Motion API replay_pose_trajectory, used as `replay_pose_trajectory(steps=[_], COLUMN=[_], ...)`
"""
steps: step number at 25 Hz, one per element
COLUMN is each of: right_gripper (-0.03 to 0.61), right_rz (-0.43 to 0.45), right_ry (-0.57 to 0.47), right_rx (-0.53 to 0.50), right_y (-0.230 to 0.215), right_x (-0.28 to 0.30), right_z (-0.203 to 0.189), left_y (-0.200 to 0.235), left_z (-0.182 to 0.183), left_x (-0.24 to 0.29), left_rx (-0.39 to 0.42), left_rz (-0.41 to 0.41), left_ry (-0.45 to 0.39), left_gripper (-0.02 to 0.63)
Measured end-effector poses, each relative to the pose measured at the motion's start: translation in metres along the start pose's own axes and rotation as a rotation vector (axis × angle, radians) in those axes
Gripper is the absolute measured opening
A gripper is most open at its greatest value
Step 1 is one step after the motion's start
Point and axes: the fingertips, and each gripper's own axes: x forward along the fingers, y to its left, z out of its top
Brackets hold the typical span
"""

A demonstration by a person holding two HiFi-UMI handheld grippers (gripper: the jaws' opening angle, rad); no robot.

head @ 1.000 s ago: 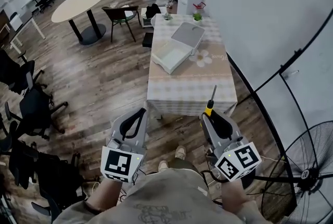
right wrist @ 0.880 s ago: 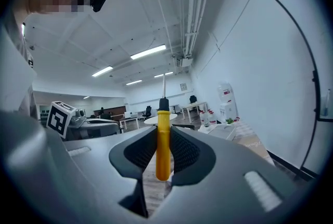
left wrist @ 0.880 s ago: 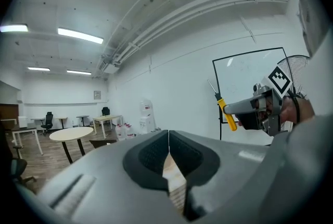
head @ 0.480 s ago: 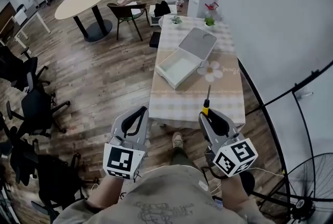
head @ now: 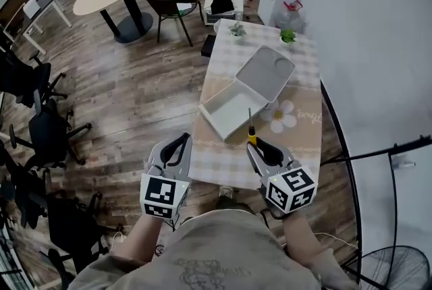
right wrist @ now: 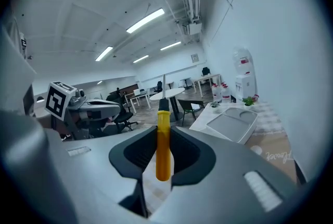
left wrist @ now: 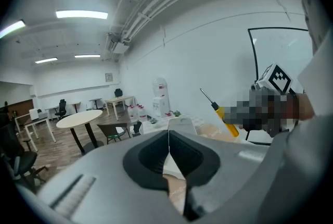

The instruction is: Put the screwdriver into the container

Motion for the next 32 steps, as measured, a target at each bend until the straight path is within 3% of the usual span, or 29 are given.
replay_pose_trajectory(steps=[7,14,32], right_gripper=[0.103,0.104,0.104], right_rz=[0.048,0.077,0.061], right_ry=[0.162,0.233,0.392], right_rx=[-0.043,-0.048,-0.056], right_y=[-0.048,-0.07,-0.073], right_x=[0.067,0.109,0.152], right_z=[-0.005,-0.008,-0.045], left_y=[0.029,0.051,0.071], left_z=[-0.016,-0.024,-0.055], left_x=[0.063,0.093,0.117], left_rx=[-0.037,-0.065,-0.059], left_rz=[0.043,0.068,-0.016], left_ry=[0.101,0.15,0.219], left_gripper=[0.0,0.0,0.0])
